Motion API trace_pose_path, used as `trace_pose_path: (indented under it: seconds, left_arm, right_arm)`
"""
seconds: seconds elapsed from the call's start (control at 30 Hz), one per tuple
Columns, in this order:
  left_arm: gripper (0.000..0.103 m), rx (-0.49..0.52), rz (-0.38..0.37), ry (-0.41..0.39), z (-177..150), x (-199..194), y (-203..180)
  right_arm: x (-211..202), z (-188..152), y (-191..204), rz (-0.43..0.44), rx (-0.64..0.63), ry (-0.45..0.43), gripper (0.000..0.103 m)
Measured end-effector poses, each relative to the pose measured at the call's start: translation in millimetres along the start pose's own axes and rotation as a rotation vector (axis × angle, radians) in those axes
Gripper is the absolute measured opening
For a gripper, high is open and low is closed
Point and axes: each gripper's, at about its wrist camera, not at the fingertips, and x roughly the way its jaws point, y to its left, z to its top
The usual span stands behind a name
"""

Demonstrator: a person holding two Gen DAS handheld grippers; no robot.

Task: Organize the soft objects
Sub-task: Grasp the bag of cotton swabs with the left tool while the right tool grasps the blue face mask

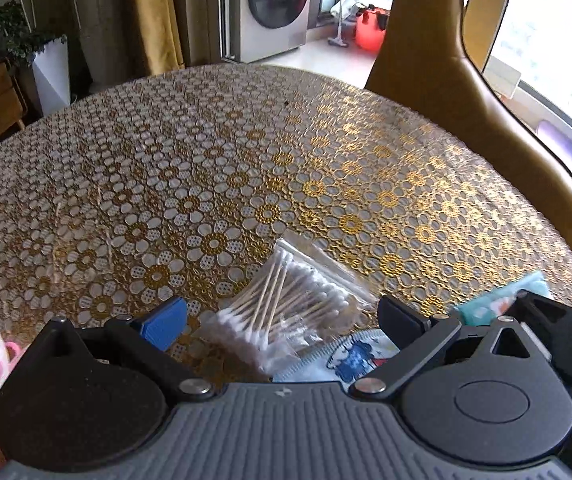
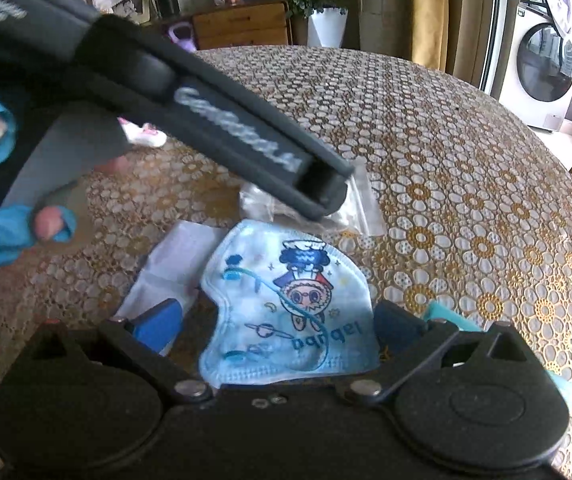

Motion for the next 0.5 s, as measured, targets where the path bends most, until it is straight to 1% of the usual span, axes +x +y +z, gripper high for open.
trace_pose_path:
  seconds: [0.2,0.37,0.5]
  left_arm:
    - [0.102,0.032,0.024,0.005,-3,19,-4]
    - [0.102,0.035,0.045,0.008,-4,27,-6]
    - [0.101,0.024,0.053,0.007,-6,33,-4]
  right_arm:
    - [2,-3,1,-0.019,-0.022,-0.015,0.101]
    - [6,-9,11,-0.063,-0.080,-0.011,0.097]
    - [6,-11,15,-0.073,-0.063,-0.013,0.096]
